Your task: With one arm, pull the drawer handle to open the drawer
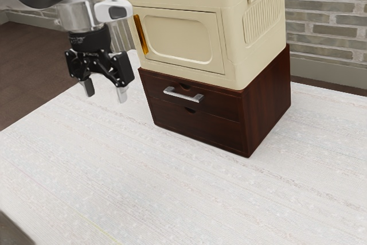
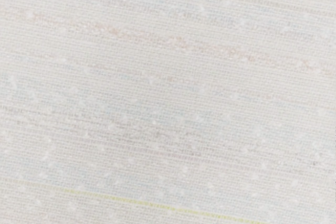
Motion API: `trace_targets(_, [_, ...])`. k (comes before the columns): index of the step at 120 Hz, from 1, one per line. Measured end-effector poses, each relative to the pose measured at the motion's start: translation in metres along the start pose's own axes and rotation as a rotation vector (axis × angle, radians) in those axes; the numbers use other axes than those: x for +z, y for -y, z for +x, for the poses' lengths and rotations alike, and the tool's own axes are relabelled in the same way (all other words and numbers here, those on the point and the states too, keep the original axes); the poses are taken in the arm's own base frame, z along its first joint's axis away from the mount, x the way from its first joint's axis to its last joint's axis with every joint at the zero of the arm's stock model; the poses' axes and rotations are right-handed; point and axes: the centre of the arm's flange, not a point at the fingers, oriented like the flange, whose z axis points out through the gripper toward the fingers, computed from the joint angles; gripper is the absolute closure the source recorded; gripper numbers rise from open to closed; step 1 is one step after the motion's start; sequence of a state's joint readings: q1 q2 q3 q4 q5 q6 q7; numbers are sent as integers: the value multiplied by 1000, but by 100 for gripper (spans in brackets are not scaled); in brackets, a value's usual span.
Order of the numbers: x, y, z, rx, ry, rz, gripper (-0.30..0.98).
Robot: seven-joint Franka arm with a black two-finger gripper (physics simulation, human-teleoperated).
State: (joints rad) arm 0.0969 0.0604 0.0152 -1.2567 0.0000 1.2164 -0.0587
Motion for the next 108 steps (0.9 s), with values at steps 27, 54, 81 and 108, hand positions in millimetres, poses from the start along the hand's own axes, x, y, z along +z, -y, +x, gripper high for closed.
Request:
trace_targets(27, [-3,7,4,-24,-38,-4,0])
trace_targets(54, [-79,12,-43,-55,-206,-18,0])
trace_targets(81, [-79,10,-39,-378,-205,-55,0])
trace_targets(108, [-64,6,-15,-681,-204,-92,0])
